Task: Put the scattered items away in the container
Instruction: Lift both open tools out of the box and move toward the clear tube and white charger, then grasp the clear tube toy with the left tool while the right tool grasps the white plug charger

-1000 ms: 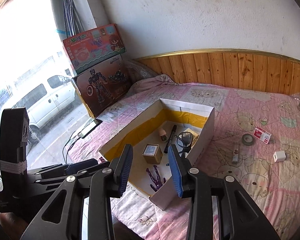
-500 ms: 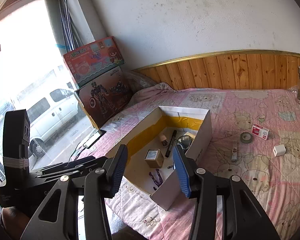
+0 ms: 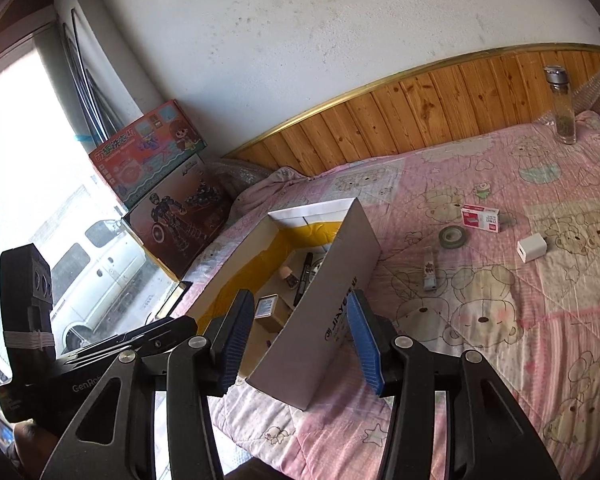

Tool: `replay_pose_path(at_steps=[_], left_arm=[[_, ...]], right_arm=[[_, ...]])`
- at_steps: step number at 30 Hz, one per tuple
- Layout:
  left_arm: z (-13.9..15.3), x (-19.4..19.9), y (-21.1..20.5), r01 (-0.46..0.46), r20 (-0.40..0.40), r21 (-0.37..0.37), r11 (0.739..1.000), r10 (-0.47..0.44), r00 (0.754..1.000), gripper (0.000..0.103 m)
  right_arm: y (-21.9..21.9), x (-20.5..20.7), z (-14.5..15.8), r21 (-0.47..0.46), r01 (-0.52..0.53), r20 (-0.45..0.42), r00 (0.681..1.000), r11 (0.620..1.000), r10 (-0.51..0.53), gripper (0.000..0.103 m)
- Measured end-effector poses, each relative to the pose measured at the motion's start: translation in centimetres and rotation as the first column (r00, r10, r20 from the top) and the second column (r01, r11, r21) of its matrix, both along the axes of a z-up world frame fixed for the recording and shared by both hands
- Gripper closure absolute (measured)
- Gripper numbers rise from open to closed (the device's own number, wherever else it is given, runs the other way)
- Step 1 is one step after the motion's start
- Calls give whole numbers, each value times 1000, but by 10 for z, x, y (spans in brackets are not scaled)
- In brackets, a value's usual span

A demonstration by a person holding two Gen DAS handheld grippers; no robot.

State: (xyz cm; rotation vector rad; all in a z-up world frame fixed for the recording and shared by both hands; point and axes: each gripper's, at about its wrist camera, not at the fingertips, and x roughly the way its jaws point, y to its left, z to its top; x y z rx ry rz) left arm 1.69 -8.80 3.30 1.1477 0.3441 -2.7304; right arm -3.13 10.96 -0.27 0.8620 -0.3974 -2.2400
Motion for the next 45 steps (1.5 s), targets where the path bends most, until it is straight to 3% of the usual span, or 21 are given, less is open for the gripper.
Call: replay_pose_path(at_steps=[13,30,38,45], left_arm=[[-17,-42,31,83,66,17,996,-84,994,58],[-51,-106,63,170,163,107,980,-186,969,57],[-78,-148,77,198,218,154,968,-229,949,56],[-106,-188,80,180,269,184,966,-226,936,56]], right_arm=[[34,-36,-29,4,89,88,992,996,-89,53],[73,-86,-59,46,197,174,964,979,-203,53],[95,-120,-77,68,264,234,933,962,-272,53],[111,-159,-103,69,320,327,887,945,-324,53]])
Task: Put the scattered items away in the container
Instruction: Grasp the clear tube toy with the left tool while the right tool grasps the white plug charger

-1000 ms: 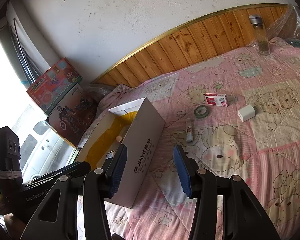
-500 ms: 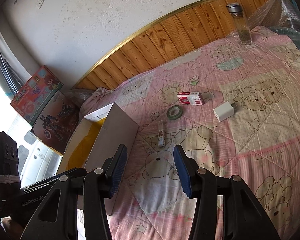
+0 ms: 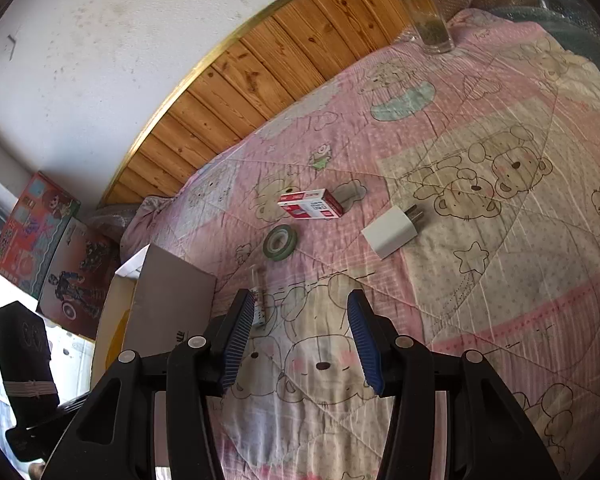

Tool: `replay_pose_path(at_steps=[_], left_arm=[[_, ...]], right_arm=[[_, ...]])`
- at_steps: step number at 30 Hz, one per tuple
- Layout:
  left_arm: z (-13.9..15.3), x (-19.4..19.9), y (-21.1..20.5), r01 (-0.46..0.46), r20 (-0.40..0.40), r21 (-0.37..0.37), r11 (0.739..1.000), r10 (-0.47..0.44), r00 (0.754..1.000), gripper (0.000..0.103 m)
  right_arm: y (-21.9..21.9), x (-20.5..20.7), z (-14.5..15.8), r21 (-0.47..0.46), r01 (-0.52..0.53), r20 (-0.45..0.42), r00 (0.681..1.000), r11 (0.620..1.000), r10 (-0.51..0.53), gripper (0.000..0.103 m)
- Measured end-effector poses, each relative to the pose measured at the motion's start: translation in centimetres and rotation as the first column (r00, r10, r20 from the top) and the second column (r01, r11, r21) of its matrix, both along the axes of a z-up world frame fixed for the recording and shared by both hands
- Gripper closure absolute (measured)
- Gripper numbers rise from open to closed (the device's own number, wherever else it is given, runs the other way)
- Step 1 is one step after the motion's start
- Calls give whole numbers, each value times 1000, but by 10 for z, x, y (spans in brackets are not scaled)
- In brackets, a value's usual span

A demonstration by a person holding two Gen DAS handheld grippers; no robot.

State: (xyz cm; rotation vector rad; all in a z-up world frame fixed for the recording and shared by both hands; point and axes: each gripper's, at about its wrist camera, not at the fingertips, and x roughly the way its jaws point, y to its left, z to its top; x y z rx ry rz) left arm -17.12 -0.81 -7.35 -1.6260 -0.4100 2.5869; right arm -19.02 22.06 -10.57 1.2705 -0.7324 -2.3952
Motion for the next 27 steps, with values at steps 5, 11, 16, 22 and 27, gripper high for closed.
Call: replay_pose_path(at_steps=[5,11,16,22,27], left_arm=[[-23,-29,0,-19,41,17,1000,18,999,56],[-54,-60,-4,-51,90,27,998,48,995,56],[-72,-79,-8,-80,115,14,997,78,990,56],[-85,-91,0,-73,111,-1,997,73,991,56],[-85,-96,-1,-67,73,-23,997,69,995,57]], right_arm=[[11,-31,-26,-46,56,90,995,997,-51,53],[17,-61,-50,-42,104,157,983,994,-96,52],[17,-79,-62,-5,133,181,975,991,-130,46],[6,-101,-70,79,115,182,975,990,-128,46],[-15,-115,-66,237,47,126,989,970,-79,47]])
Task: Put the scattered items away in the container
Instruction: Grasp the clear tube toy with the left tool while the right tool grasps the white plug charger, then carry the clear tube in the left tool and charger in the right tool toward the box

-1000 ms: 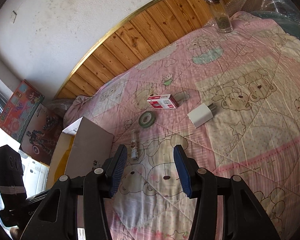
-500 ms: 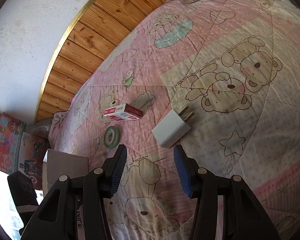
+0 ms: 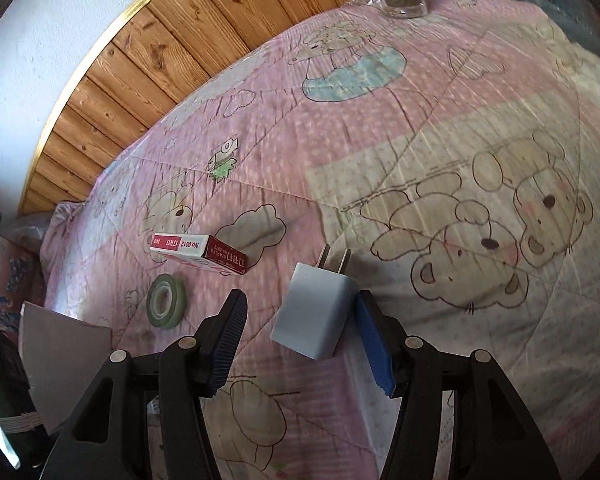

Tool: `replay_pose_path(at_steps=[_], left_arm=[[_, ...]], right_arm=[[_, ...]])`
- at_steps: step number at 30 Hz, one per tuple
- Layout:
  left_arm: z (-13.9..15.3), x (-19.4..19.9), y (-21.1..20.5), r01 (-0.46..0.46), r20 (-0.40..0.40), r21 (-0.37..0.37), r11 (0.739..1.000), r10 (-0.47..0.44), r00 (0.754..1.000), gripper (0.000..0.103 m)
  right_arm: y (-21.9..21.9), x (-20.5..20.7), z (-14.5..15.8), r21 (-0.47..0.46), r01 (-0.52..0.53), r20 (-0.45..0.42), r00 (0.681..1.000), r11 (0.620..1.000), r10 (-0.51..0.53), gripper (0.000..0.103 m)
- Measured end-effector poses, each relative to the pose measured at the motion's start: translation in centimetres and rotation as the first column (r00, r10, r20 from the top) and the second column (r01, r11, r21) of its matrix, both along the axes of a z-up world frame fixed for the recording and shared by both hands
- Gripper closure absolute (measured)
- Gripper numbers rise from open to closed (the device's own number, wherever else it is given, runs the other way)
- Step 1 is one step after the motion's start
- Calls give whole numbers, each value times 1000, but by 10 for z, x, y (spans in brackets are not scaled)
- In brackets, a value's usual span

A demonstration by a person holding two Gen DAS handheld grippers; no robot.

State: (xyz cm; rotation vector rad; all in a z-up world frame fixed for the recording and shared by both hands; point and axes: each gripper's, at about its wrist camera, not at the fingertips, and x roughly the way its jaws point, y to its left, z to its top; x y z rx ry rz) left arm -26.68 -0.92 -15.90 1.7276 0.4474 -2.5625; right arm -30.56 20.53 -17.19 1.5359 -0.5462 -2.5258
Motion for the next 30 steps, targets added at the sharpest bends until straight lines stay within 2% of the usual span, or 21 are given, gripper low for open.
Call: replay_pose_path(at_steps=[2,5,8,9,10,11,13,14,15,21,30], left_arm=[[0,2,-6,-25,-15,-19,1000,25,1000,83],[-2,6,-19,-62,-30,34,998,63,998,83],[-3,6,-17,-47,-35,22,999,47,998,83],[-4,6,-16,-48,-36,16,999,48,998,82],[-3,5,-13,-38,-41,10,999,38,998,75],[-3,4,-8,-23,-47,-6,1000,22,999,71],[-2,4,3,17,-51,-84,996,-21,998,71],[-2,4,8,35,-55,-127,991,-43,998,84],[-2,5,9,39,-57,-136,990,-47,997,84],[4,8,1,35,-57,-27,999,-37,998,84],[30,26,2,46,-98,23,999,-43,994,84]], right_arm=[[-8,-3,0,75,-44,-18,999,996,46,68],[-11,-4,-2,92,-106,-35,993,990,110,69],[-12,-1,-3,110,-131,-52,989,985,137,69],[-13,-2,-4,114,-130,-57,989,985,137,69],[-14,-2,-5,121,-129,-61,989,984,137,69],[-17,-2,-5,137,-134,-68,987,981,144,69],[-21,-2,-5,162,-140,-80,985,977,154,69],[-21,-2,-6,167,-143,-84,984,976,159,69],[-21,-3,-5,162,-145,-84,984,976,160,69],[-4,4,1,60,-133,-65,989,989,136,69],[-12,33,22,28,-154,-84,984,988,156,69]])
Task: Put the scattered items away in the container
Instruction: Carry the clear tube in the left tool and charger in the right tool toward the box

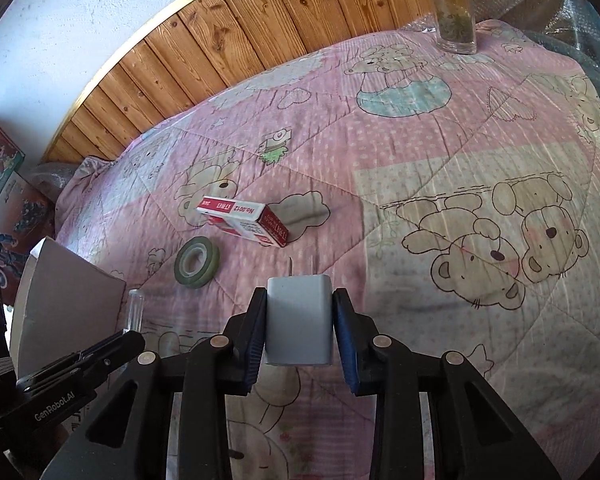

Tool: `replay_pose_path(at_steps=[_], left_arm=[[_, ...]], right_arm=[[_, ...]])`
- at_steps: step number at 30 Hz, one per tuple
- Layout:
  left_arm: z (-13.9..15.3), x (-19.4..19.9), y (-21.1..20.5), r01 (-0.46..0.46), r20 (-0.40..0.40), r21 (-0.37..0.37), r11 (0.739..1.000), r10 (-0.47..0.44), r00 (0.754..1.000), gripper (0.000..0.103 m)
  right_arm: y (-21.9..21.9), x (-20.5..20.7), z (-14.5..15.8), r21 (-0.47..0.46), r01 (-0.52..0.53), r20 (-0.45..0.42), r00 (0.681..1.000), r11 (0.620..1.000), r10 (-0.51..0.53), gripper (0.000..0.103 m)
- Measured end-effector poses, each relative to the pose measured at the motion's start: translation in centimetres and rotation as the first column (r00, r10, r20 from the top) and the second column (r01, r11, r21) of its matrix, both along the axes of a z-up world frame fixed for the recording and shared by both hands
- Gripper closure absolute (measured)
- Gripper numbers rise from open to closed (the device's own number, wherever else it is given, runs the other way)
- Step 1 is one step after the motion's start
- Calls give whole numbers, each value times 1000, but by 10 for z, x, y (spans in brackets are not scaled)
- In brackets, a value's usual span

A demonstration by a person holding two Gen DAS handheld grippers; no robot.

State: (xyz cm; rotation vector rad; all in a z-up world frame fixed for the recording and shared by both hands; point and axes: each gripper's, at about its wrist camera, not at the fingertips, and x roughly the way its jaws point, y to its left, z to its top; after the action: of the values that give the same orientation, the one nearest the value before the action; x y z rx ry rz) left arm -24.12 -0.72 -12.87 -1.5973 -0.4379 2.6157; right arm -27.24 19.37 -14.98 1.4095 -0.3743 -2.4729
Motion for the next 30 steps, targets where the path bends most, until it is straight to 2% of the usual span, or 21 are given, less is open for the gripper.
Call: replay_pose_path(at_steps=[16,20,30], left_arm=[[49,55,-3,30,-71,11,1000,-29,997,84],[59,66,-8,19,-71,24,1000,-17,997,84],[82,91,-16,-15,-89,-19,1000,13,996,84]], right_arm=[[-33,54,44,-35,-81,-65,995,996,79,69],[-42,64,49,-63,-105,-53,993,993,101,69],[-60,92,73,-29,-166,-100,982,986,162,69]])
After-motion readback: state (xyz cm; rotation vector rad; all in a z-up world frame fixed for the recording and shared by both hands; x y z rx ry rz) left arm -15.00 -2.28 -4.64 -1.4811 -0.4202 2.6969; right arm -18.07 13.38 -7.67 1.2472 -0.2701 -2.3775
